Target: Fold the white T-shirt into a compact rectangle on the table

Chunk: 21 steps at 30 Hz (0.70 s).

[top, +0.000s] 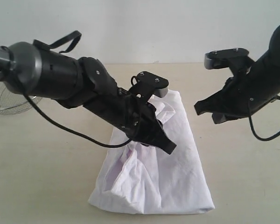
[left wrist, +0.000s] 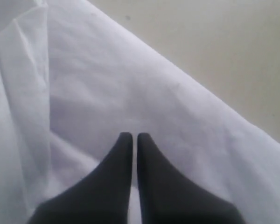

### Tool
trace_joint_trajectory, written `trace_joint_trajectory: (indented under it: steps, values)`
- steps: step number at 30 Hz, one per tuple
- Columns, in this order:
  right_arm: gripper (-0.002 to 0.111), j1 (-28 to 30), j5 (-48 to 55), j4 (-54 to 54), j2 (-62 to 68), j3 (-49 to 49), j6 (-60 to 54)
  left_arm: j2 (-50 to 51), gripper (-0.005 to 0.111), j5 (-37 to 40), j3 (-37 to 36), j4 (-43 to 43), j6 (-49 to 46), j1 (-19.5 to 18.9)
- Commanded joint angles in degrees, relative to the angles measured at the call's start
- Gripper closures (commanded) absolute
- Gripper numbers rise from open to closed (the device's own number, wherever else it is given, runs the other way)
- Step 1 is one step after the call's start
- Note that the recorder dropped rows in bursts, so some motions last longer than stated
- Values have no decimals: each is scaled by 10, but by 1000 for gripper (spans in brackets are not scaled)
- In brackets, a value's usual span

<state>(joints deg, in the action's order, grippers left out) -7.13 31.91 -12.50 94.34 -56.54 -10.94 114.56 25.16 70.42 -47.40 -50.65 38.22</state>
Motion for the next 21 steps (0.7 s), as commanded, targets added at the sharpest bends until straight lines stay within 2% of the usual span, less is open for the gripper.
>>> trace_joint_trajectory:
  steps: [1,6,12,21]
  values:
    - [109,32,17,17,-16,-2,12,41,102,-28,45,6,-3,3]
    - [109,38,28,23,-18,-2,-1,78,102,-81,74,31,-3,3]
    - [109,38,22,25,-19,-2,-1,115,102,-86,85,66,-3,1]
    - [109,27,34,6,-19,-2,-1,90,102,-89,85,183,96,-39]
